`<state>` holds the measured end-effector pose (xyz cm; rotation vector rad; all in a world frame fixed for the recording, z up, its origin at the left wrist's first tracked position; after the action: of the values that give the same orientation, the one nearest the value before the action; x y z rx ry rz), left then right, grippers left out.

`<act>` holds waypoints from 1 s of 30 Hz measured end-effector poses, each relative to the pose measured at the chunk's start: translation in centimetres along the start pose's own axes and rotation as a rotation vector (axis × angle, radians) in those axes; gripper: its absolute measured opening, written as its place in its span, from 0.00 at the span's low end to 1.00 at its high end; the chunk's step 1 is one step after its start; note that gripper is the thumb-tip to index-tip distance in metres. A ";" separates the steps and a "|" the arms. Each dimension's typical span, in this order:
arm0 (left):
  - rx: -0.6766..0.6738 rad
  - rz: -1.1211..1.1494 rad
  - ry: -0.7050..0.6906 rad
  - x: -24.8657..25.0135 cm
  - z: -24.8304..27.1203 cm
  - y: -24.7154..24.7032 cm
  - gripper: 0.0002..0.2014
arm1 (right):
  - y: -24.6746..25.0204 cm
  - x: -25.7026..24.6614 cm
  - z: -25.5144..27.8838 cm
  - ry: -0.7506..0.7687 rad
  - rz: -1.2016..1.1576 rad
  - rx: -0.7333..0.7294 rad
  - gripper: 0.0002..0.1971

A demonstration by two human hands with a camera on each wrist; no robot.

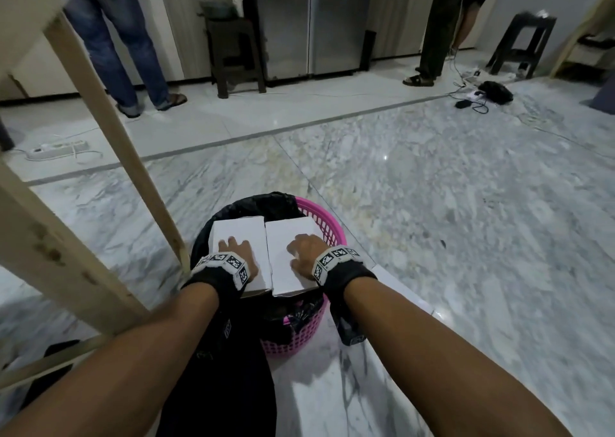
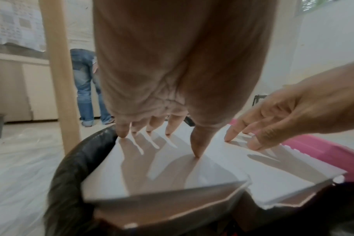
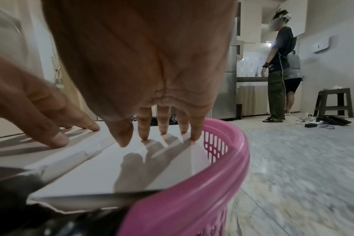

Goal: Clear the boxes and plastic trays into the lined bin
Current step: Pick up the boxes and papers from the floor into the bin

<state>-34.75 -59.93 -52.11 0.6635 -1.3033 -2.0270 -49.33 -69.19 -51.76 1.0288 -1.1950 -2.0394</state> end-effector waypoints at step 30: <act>-0.035 -0.106 -0.650 30.8 5.2 -17.4 0.41 | -26.9 20.4 37.0 -1.230 -0.427 0.214 0.50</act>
<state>-63.23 -73.98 -68.45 0.0382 -1.5998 -2.4565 -93.49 -55.57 -71.07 -0.0555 -1.8802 -3.0605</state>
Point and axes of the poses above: each hand's wrist, its own z-axis away from the middle knuckle, its own y-axis out of the back of the hand, x = y × z, the point moved 2 cm from there along -z, towards the middle knuckle, and after that the axes turned 12 degrees about y, right-handed, at the moved point
